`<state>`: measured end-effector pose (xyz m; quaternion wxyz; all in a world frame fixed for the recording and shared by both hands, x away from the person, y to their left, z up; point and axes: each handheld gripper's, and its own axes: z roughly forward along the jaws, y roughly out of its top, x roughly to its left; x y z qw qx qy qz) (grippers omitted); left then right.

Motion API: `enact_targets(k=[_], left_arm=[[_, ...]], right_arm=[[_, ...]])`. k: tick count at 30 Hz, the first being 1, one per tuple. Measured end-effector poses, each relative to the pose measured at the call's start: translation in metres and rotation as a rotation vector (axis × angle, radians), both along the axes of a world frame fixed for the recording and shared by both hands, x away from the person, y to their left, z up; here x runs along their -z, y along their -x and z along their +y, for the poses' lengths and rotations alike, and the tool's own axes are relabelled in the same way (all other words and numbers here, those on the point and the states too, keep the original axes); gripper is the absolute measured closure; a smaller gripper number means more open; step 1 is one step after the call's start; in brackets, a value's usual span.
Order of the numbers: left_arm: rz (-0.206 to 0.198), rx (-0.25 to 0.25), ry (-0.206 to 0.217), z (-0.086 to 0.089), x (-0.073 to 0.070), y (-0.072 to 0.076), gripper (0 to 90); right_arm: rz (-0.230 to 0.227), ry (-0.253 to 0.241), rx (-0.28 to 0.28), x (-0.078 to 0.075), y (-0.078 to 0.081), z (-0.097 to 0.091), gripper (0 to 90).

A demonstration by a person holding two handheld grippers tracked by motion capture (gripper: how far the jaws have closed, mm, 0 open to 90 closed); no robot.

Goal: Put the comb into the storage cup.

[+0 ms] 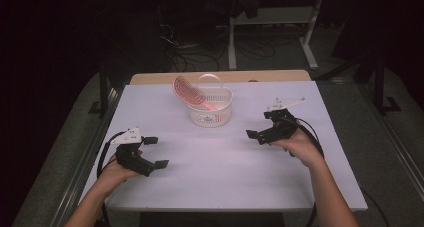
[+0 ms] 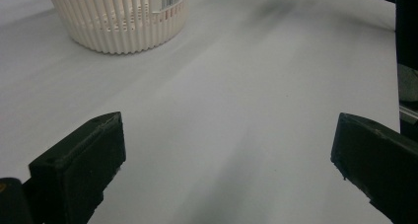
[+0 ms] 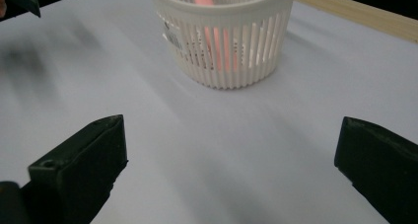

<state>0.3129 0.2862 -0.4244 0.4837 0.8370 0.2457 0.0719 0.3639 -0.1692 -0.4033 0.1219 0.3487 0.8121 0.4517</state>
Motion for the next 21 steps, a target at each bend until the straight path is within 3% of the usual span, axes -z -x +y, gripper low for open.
enact_targets(k=[10,21], left_arm=[[0.002,-0.001,0.005,0.0,0.0,0.0,0.0],[0.0,0.003,-0.004,0.0,0.0,0.002,0.0]], right_arm=[[-0.001,-0.007,0.025,0.02,0.024,-0.007,0.0],[-0.008,-0.033,0.063,0.035,0.057,-0.033,0.0]])
